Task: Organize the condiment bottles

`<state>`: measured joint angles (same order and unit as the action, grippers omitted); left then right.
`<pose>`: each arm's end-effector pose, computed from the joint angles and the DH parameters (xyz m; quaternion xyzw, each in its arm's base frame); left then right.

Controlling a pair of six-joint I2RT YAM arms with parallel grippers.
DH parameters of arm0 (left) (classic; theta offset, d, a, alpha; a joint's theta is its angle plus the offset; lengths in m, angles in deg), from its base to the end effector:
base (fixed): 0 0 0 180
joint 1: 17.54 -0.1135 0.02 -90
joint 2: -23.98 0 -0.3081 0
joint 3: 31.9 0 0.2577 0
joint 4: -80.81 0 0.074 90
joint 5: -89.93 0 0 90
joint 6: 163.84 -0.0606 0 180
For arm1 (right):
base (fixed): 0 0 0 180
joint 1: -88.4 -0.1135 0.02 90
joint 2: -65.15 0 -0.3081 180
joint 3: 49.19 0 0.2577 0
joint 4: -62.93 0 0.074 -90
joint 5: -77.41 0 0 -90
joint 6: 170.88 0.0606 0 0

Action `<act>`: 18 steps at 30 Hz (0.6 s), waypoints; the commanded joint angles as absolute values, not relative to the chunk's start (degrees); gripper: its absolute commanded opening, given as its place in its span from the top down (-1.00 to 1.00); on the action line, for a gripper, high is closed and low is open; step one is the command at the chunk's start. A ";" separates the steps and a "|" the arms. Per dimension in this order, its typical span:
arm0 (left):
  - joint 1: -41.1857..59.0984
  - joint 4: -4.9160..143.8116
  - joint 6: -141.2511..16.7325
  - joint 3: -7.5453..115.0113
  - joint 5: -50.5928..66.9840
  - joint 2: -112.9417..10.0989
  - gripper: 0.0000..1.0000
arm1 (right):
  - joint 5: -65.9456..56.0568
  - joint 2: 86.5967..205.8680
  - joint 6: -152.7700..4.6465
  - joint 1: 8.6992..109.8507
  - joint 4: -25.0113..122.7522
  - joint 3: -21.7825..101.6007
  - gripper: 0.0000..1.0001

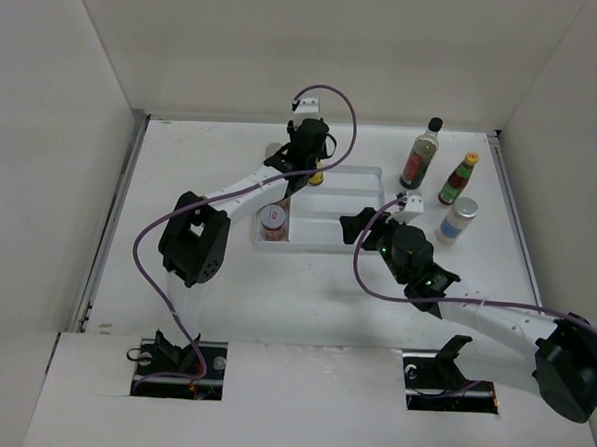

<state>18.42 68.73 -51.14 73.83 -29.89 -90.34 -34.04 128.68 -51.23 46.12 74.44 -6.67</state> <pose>0.4387 -0.2810 0.3111 -0.0536 0.8064 -0.0847 0.5828 0.2012 0.1530 0.2754 0.0370 0.7586 0.2579 0.5972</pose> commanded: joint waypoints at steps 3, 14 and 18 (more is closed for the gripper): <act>16.34 75.34 -49.76 77.28 -28.89 -90.18 0.72 | -35.35 127.99 -50.82 46.88 78.03 -7.07 -0.82; 15.81 76.66 -50.19 71.57 -29.24 -92.12 0.60 | -35.44 130.01 -50.82 47.23 78.12 -6.55 -0.82; 16.60 79.29 -50.46 67.97 -31.09 -89.93 0.05 | -35.44 129.66 -50.82 47.23 78.21 -6.63 -0.82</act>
<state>15.78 75.60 -50.70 70.73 -29.85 -93.75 -34.48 129.82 -51.23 46.82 74.44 -6.67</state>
